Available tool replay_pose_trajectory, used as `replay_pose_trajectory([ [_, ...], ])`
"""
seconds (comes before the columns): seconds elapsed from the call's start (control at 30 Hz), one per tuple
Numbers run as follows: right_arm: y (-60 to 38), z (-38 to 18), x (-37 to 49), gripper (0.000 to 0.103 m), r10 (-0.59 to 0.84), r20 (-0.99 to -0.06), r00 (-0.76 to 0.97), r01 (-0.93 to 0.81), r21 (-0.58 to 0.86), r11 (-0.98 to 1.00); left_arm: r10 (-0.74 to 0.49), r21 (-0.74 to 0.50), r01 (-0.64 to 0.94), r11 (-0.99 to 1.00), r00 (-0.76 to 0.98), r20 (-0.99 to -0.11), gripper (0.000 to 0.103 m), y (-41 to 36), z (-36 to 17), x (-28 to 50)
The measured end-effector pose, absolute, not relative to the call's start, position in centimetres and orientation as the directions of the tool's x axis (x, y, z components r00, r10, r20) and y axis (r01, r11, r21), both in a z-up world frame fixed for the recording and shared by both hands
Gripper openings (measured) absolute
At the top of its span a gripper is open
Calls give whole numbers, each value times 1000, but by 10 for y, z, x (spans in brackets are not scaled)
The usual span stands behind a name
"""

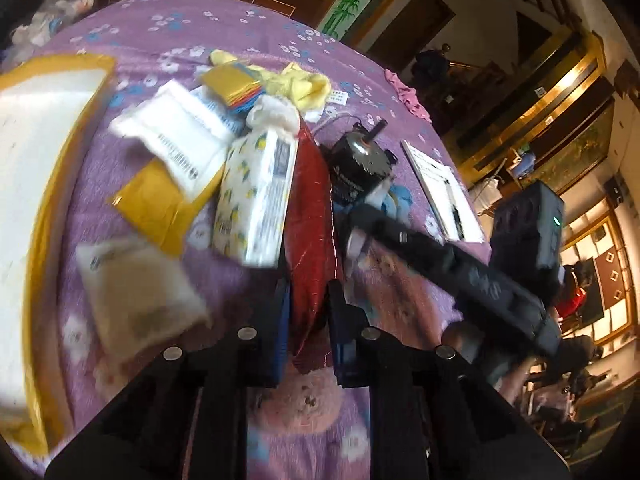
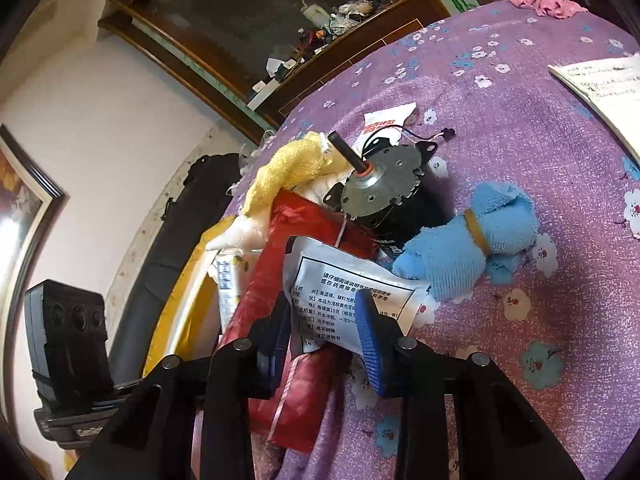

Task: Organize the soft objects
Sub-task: 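Grasp the red foil bag with the left tool while the right tool grasps a white packet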

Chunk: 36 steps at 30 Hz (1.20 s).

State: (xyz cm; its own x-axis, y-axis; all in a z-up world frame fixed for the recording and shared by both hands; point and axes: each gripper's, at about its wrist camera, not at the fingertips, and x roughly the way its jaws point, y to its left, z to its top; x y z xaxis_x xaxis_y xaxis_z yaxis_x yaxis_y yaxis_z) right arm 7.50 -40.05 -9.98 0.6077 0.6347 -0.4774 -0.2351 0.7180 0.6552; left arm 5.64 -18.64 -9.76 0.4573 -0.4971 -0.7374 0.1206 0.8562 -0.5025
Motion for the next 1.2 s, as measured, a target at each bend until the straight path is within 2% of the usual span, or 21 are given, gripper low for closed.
replay_pose_trajectory([
  [0.1,-404,-90,65,20,622,-455,638,-247,643,724,-540,-538,139,831,434,-722,15,-177,-97,38],
  [0.17,-405,-87,62,19,620,-456,638,-243,645,725,-555,-542,163,825,420,-718,16,-178,-99,35],
  [0.23,-408,-91,59,21,614,-471,633,-238,636,734,-510,-508,134,851,445,-736,23,-179,-101,37],
  [0.27,-407,-91,59,27,616,-473,629,-235,640,732,-486,-488,122,864,451,-749,34,-182,-102,40],
  [0.3,-404,-96,68,38,608,-490,625,-226,631,742,-481,-479,129,868,450,-752,48,-185,-103,46],
  [0.33,-405,-98,69,44,604,-497,623,-217,632,744,-489,-484,135,865,448,-749,51,-187,-104,53],
  [0.37,-407,-99,70,61,593,-502,629,-203,631,749,-499,-494,135,859,439,-747,51,-191,-106,60],
  [0.4,-410,-97,73,73,576,-506,642,-193,621,760,-507,-501,136,855,425,-750,51,-193,-107,67],
  [0.47,-414,-90,69,79,544,-512,665,-194,585,788,-504,-493,133,860,379,-776,51,-201,-115,78],
  [0.57,-416,-86,80,81,518,-553,653,-198,536,821,-455,-435,140,890,357,-816,50,-211,-125,85],
  [0.63,-416,-88,90,86,529,-571,628,-200,539,818,-469,-453,136,881,366,-804,42,-211,-127,82],
  [0.7,-413,-95,102,87,562,-574,596,-191,578,793,-471,-455,139,880,388,-792,23,-208,-125,77],
  [0.77,-407,-106,114,84,588,-589,555,-180,605,775,-510,-504,130,854,404,-759,17,-198,-123,70],
  [0.83,-403,-107,114,77,576,-611,543,-174,590,789,-525,-523,130,843,413,-744,14,-191,-122,67],
  [0.87,-405,-104,113,61,576,-603,551,-180,588,788,-529,-528,128,840,418,-739,14,-189,-123,66],
  [0.9,-408,-107,114,52,601,-584,546,-184,616,766,-534,-537,123,834,422,-732,13,-189,-122,65],
  [0.93,-412,-108,115,48,621,-567,540,-184,641,745,-543,-549,120,827,426,-724,13,-189,-122,65],
  [1.0,-418,-107,113,34,637,-539,552,-198,657,728,-561,-575,113,810,432,-706,12,-187,-119,65],
  [1.1,-425,-104,106,21,626,-485,611,-237,643,728,-565,-578,121,807,441,-697,11,-191,-110,67],
  [1.2,-432,-106,103,15,653,-425,627,-265,672,692,-575,-596,125,793,477,-665,11,-185,-93,60],
])
